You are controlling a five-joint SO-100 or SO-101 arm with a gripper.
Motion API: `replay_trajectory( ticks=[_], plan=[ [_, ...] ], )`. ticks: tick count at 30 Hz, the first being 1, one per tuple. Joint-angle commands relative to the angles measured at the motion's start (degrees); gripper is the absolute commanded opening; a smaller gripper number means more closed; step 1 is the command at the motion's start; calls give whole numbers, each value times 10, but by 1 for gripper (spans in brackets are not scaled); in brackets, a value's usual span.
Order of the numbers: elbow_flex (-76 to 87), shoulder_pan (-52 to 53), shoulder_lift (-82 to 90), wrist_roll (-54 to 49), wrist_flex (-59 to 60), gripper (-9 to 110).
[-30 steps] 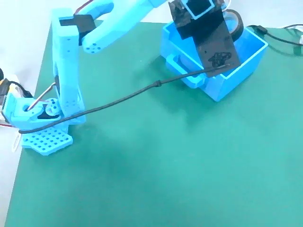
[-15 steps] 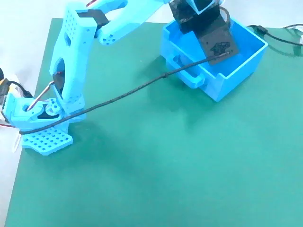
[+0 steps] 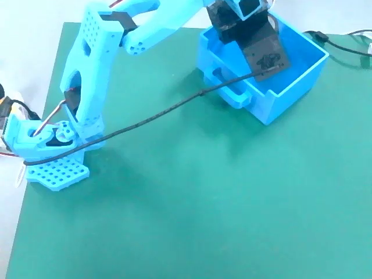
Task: Put the tape in the box
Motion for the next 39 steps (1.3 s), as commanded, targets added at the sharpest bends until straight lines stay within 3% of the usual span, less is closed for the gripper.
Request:
replay_trajectory(
  ticks=[1,27,32,39],
  plan=[
    [-53,1,9,7,-4,0],
    [-53,11,8,3,-4,0],
    [-53,13,10,6,-4,12],
    [-53,18,10,7,-4,19]
  ],
)
